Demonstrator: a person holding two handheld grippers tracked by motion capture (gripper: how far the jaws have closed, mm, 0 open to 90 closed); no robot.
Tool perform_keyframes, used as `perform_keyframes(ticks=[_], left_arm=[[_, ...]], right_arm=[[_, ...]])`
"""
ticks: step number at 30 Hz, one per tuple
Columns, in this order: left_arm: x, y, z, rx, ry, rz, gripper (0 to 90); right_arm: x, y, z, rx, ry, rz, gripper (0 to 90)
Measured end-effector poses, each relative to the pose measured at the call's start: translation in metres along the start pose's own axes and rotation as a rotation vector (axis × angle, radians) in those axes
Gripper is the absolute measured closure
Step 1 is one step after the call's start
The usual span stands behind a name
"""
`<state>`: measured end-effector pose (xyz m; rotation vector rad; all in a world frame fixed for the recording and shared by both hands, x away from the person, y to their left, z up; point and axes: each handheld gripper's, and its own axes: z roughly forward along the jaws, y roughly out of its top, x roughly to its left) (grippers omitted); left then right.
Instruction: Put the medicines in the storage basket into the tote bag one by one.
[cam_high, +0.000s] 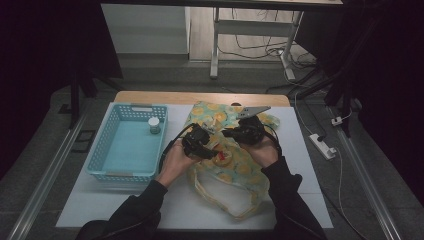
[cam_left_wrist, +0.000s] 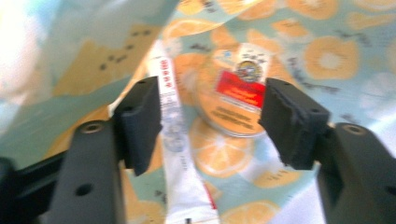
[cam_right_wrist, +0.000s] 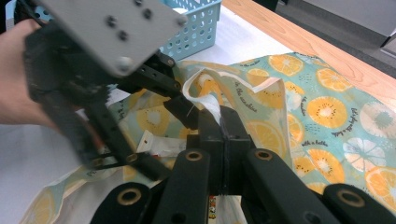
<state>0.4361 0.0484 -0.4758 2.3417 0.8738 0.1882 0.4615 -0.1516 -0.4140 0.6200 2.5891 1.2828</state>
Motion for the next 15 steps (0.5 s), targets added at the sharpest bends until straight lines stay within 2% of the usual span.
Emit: perform_keyframes(ticks=[2,8,12,15], left_arm=[[-0.003,-0.001,-0.003,0.008,-0.008,0.015,28.4],[-0.004,-0.005,-0.013,-0.042,-0.089,-0.028,21.0],[-0.002,-0.008,-0.021,-0.056,-0.108,-0.042,17.5],[0.000,-0.010,-0.027,-0.066,-0.121,-0.050,10.4]], right_arm=[[0.000,0.000,0.000,0.002,0.002,-0.001,89.2],[-0.001,0.000,0.000,0.002,0.003,-0.001,89.2],[-0.001,0.000,-0.001,0.002,0.002,0.000,89.2],[-0.002,-0.001,-0.001,0.002,0.003,0.002,89.2]])
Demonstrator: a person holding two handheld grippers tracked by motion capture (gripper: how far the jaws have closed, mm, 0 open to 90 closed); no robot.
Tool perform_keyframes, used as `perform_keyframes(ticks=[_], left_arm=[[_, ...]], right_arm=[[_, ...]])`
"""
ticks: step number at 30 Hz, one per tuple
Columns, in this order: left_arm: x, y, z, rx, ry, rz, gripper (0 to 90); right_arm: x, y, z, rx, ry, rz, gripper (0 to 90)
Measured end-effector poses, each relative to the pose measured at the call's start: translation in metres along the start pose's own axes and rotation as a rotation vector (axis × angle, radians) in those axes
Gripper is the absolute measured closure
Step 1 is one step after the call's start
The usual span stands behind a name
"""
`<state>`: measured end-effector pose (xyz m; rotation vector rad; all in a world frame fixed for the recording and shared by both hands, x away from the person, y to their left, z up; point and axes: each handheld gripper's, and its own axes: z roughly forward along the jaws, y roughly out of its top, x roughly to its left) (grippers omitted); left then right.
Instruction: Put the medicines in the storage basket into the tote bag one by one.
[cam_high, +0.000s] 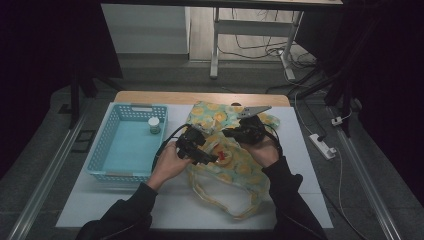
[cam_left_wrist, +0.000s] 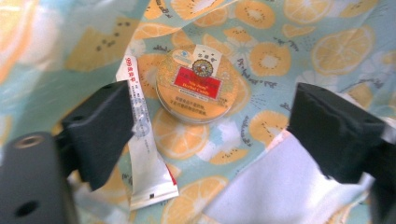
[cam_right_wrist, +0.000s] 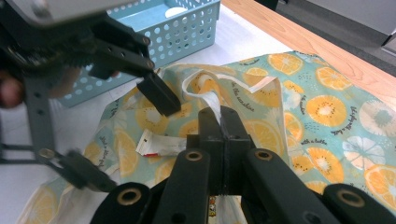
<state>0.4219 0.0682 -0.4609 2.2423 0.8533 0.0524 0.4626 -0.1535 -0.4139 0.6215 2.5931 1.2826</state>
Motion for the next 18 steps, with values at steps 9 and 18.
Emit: perform_keyframes(ticks=[9,18], left_arm=[[0.010,-0.012,-0.019,-0.035,-0.054,-0.004,0.0],[0.026,-0.025,-0.041,-0.091,-0.047,-0.033,0.0]], right_arm=[[0.000,0.000,0.001,0.002,0.001,0.000,89.2],[0.000,-0.001,0.001,0.005,0.002,0.001,89.2]])
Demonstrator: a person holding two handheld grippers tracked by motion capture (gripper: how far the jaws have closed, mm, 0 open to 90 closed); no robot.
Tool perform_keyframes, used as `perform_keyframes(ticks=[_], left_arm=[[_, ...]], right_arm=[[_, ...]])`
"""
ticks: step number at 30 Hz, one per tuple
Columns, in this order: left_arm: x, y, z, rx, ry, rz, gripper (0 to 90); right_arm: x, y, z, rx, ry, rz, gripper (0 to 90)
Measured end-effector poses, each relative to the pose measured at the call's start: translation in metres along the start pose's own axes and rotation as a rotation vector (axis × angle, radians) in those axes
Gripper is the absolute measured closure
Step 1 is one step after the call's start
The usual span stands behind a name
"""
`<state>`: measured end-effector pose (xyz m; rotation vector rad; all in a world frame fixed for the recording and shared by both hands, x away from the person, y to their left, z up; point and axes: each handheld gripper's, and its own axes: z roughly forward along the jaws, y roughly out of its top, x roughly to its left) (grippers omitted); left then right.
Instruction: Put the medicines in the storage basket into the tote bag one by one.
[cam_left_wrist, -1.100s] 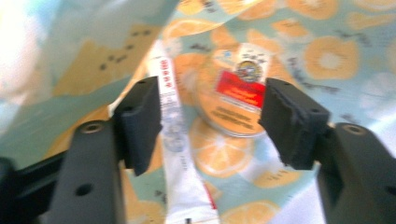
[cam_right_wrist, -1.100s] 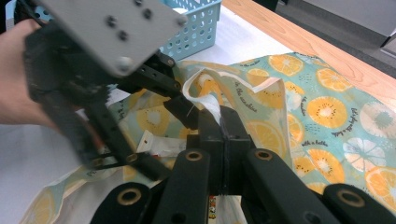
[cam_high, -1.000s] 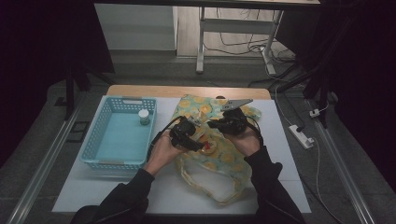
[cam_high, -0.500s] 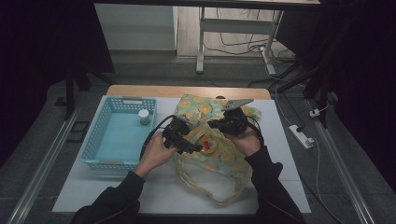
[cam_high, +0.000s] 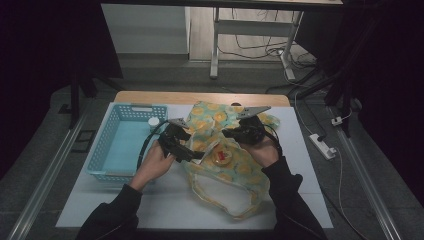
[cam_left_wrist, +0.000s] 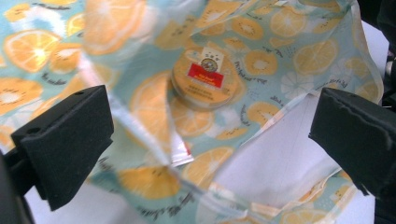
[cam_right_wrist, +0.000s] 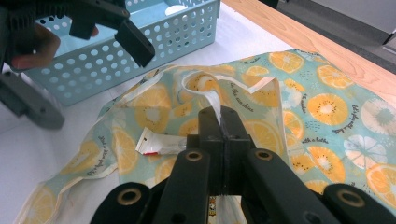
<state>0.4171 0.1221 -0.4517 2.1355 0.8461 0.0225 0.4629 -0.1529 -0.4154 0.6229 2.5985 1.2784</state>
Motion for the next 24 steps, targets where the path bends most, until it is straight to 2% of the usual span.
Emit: perform_keyframes(ticks=[10,22,24], left_arm=[[0.017,-0.012,-0.023,-0.009,0.083,-0.003,0.0],[0.041,-0.026,-0.049,-0.042,0.186,-0.068,0.0],[0.045,-0.028,-0.051,-0.035,0.200,-0.076,0.0]], right_arm=[[0.000,0.000,0.000,0.001,-0.002,0.001,89.2],[0.000,0.000,0.000,0.003,-0.003,0.001,89.2],[0.000,0.000,0.000,0.002,-0.002,0.001,89.2]])
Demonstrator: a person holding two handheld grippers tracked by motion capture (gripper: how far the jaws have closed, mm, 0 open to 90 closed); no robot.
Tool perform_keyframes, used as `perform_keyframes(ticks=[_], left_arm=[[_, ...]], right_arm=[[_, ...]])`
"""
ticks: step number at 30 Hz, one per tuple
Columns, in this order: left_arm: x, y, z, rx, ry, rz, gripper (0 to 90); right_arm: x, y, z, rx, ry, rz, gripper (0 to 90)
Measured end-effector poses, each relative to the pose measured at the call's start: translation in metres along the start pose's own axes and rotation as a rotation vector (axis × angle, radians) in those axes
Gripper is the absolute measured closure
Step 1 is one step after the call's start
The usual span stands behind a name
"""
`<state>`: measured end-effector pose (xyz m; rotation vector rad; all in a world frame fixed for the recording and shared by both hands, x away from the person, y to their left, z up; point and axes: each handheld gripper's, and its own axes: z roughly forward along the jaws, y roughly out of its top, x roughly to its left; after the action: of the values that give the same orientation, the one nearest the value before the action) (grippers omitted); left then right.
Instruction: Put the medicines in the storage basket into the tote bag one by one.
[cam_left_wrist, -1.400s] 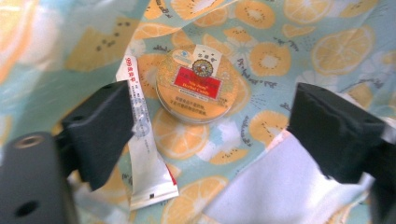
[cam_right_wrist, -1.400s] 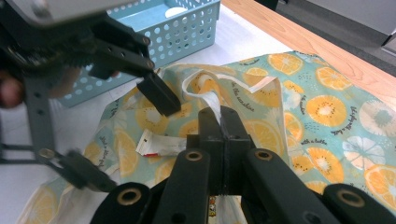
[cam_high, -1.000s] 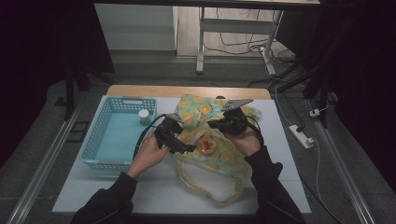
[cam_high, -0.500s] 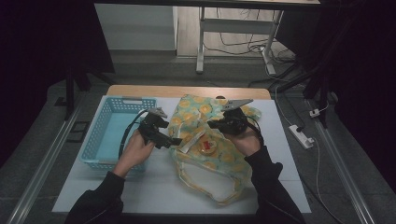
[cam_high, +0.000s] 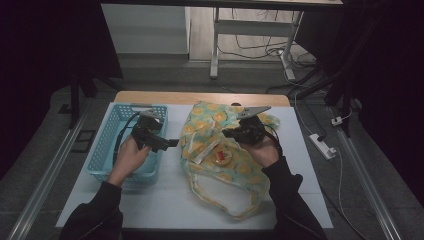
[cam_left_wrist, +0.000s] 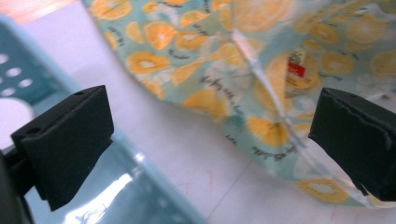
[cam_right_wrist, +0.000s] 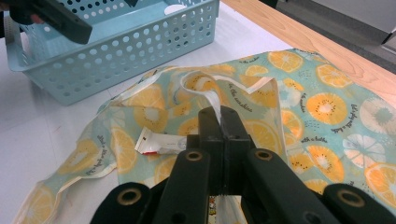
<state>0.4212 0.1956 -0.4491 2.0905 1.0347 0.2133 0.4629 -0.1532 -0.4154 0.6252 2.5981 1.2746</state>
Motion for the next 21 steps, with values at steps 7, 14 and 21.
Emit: perform_keyframes(ticks=[7,14,21], left_arm=[[0.017,-0.007,-0.002,-0.005,0.038,-0.031,0.0],[0.036,-0.012,-0.003,-0.008,0.086,-0.071,0.0],[0.050,-0.012,-0.002,0.022,0.163,-0.077,0.0]], right_arm=[[0.000,0.000,0.000,-0.001,0.001,0.003,89.2],[-0.001,0.000,0.000,0.001,0.000,0.003,89.2],[0.000,0.000,0.001,0.002,0.001,0.002,89.2]])
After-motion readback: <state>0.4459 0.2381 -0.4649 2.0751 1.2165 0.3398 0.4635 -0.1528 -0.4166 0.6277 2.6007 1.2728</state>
